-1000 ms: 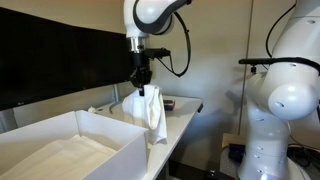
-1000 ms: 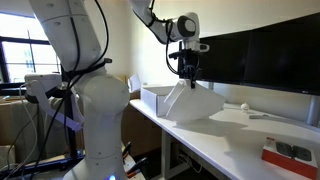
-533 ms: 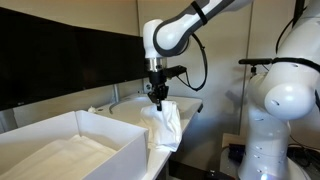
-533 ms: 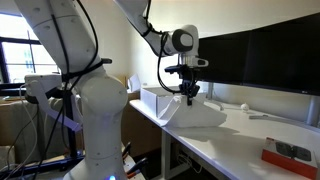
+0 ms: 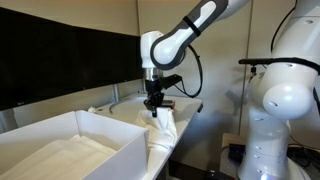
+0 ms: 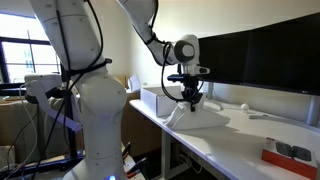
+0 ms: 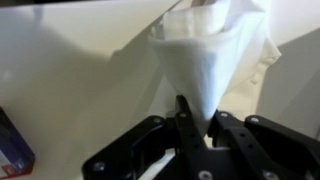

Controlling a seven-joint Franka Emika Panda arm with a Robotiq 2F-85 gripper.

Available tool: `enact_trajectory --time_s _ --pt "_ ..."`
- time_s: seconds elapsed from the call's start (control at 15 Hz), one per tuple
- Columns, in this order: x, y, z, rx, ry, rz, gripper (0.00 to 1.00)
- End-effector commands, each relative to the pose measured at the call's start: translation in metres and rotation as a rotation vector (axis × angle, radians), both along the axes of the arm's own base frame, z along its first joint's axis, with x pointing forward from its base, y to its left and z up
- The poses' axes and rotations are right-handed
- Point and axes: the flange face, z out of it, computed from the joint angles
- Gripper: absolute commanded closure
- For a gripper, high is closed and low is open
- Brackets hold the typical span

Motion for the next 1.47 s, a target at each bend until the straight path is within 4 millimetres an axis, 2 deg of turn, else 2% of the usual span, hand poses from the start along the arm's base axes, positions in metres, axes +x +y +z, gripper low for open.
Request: enact_trajectory --time_s 0.0,0.33,0.47,0.53,0.73,1.0,1.13,1.4 --pt "0.075 0.021 0.033 -0.037 -0.078 0.171 0.95" --pt "0.163 0.055 0.102 -0.063 -0.211 0.406 0.95" --pt "0.191 0.060 0.113 -0.038 -0.239 0.473 0.95" --pt "0.198 0.057 0.111 -0.025 -0.239 0.492 0.95" --pt "0.197 0.042 0.088 0.065 -0.204 0.500 0.95" --pt "0.170 0.014 0.052 0.160 -0.107 0.440 0.95" --pt "0.156 0.002 0.043 0.160 -0.068 0.389 0.95" --pt "0.140 -0.025 0.017 0.145 -0.007 0.333 0.95"
